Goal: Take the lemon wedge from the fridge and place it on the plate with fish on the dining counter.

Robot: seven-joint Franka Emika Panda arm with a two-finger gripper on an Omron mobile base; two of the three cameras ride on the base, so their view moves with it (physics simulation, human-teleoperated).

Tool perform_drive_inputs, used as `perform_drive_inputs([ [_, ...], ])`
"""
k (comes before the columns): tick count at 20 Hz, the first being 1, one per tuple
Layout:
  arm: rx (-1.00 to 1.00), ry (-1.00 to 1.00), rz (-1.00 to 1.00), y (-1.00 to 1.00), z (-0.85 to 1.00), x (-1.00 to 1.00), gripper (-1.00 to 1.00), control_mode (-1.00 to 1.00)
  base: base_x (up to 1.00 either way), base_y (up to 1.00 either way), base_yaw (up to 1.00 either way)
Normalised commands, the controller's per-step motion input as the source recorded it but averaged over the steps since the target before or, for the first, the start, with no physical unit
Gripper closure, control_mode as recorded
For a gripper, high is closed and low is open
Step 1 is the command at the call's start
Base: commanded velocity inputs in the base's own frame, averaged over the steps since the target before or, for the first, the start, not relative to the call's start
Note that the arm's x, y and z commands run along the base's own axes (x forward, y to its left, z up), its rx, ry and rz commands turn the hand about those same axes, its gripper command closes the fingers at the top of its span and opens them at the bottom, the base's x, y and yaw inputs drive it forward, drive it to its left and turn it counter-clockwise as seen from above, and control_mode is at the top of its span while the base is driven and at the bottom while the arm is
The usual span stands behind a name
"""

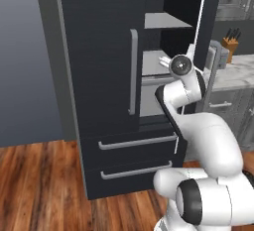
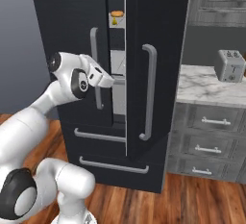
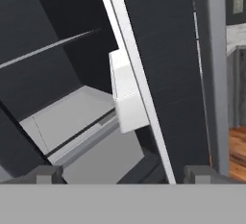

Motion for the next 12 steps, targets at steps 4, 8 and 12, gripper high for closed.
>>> perform_drive_inputs([
  [4,0.00,0.00,0.00,-0.39,0.00,0.28,-1.00,-1.00,0.00,0.00,0.00],
  [8,0.00,0.00,0.00,-0.48,0.00,0.14,-1.00,-1.00,0.00,0.00,0.00],
  [12,0.00,0.00,0.00,-0.34,0.00,0.40,-1.00,-1.00,0.00,0.00,0.00],
])
